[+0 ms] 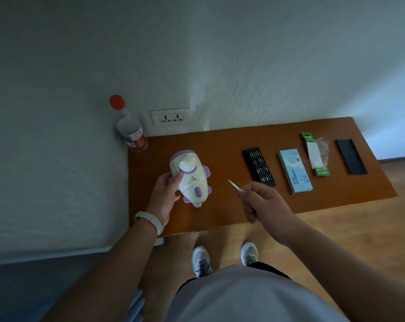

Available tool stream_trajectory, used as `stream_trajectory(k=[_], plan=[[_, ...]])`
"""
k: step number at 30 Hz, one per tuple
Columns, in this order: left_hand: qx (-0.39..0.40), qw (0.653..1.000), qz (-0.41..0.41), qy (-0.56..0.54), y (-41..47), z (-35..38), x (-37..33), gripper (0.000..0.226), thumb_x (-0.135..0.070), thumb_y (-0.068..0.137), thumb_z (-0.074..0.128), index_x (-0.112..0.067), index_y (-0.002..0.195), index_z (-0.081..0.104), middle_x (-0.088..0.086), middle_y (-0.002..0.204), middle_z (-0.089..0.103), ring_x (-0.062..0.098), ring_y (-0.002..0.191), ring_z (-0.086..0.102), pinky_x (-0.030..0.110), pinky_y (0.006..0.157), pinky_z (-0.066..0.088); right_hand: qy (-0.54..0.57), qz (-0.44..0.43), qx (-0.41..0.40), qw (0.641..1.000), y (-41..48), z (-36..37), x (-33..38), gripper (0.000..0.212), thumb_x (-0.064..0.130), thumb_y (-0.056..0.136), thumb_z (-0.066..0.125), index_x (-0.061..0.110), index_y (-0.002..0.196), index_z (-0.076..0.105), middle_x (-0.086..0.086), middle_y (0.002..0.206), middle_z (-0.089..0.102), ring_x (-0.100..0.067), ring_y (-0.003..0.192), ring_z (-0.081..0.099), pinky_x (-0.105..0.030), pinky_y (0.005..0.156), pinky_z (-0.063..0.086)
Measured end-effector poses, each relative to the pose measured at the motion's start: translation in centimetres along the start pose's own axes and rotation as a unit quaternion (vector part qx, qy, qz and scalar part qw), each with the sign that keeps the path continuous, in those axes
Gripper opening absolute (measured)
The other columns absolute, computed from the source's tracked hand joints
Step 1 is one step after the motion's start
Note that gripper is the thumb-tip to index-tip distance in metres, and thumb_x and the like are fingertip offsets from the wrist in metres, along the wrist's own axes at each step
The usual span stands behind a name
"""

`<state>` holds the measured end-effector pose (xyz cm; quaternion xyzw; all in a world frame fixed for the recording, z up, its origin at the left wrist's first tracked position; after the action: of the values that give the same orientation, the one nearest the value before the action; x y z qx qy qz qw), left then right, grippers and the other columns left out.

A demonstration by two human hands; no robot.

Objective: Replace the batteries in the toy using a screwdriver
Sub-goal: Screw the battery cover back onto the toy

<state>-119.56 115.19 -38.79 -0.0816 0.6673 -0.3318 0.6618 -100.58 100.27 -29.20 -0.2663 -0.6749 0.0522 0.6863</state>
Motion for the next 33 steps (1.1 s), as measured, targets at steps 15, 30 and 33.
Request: stream_trajectory(k=[15, 30, 33], plan=[[-0.161, 0.976, 0.107, 0.097, -5.8, 0.6, -3.8, 0.014, -0.028, 0.094, 0.064, -0.031, 0.107, 0.059, -0.014, 0.1, 0.065, 0.007, 0.094, 0.062, 0.019, 0.064, 0.047, 0.02, -0.035, 0.029, 0.999, -0.1, 0.1, 2.5, 0.036, 0.014, 0.101, 0.051, 0.025, 0.069, 0.063, -0.006, 0.063, 0.048, -0.019, 0.055, 0.045, -0.03, 0.055, 0.043], [0.03, 0.98, 0.195, 0.011, -9.4, 14.4, -7.2, 0.023, -0.017, 0.1, 0.059, -0.031, 0.096, 0.076, -0.013, 0.079, 0.073, -0.002, 0.075, 0.068, 0.011, 0.059, 0.051, 0.074, -0.08, 0.083, 0.991, 1.2, -3.8, 4.2, 0.023, 0.023, 0.099, 0.052, 0.013, 0.081, 0.063, -0.006, 0.065, 0.052, -0.018, 0.056, 0.046, -0.03, 0.053, 0.043], [0.013, 0.981, 0.192, 0.01, -9.0, 16.5, -7.4, 0.022, -0.02, 0.099, 0.061, -0.034, 0.095, 0.077, -0.011, 0.084, 0.074, 0.001, 0.081, 0.068, 0.014, 0.067, 0.053, 0.067, -0.071, 0.102, 0.99, 1.7, -6.3, 4.5, 0.022, 0.032, 0.092, 0.056, 0.018, 0.078, 0.065, -0.005, 0.068, 0.057, -0.017, 0.058, 0.052, -0.027, 0.055, 0.047]])
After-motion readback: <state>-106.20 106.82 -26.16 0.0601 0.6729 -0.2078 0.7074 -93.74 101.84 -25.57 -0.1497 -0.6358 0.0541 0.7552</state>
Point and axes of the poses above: each hand's wrist, its own y-axis towards the middle knuckle, its own z-axis out of the palm, x = y × z, the point moved 3 cm from there along y, towards the middle knuckle
